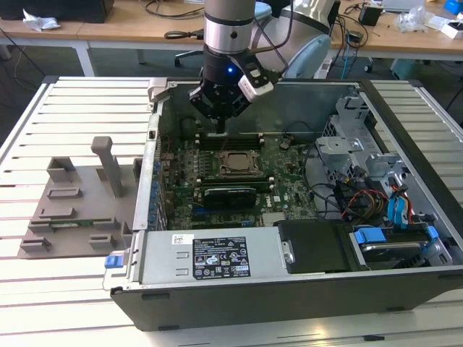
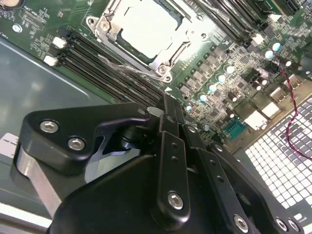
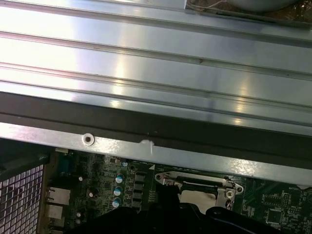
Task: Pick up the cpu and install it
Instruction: 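Install the first cpu locking lever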
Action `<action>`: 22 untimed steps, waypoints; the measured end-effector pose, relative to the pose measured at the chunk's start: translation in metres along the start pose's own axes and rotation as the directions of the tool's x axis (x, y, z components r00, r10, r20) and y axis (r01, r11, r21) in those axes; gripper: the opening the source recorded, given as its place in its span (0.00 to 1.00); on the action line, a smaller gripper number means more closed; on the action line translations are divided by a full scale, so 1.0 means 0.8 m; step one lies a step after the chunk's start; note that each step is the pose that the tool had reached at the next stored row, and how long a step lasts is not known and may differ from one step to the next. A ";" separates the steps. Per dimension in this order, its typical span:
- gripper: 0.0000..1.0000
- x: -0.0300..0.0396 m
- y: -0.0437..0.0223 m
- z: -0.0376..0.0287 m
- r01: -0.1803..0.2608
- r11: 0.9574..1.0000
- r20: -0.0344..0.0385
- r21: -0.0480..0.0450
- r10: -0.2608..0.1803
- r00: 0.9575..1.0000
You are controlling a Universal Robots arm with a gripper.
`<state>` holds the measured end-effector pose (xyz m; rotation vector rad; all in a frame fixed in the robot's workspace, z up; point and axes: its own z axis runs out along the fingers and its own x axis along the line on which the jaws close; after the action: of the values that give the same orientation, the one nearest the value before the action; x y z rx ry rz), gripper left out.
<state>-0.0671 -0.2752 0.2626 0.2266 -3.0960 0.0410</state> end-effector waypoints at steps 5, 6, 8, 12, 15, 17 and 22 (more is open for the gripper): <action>0.11 -0.0056 -0.0008 -0.0001 0.000 1.000 0.000 0.000 0.000 1.000; 0.11 -0.0071 -0.0011 0.0000 0.000 1.000 0.000 0.000 0.000 1.000; 0.11 -0.0082 -0.0012 0.0001 0.000 1.000 0.000 0.000 0.000 1.000; 0.11 -0.0086 -0.0012 0.0010 -0.022 1.000 -0.001 -0.001 0.022 1.000; 0.11 -0.0086 -0.0012 0.0016 -0.060 0.998 -0.002 -0.001 0.060 0.998; 0.11 -0.0086 -0.0013 0.0017 -0.067 0.998 -0.002 -0.001 0.067 0.998; 0.11 -0.0086 -0.0012 0.0020 -0.067 0.998 -0.002 -0.002 0.067 0.998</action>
<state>-0.0602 -0.2752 0.2608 0.1226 -3.1010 0.0406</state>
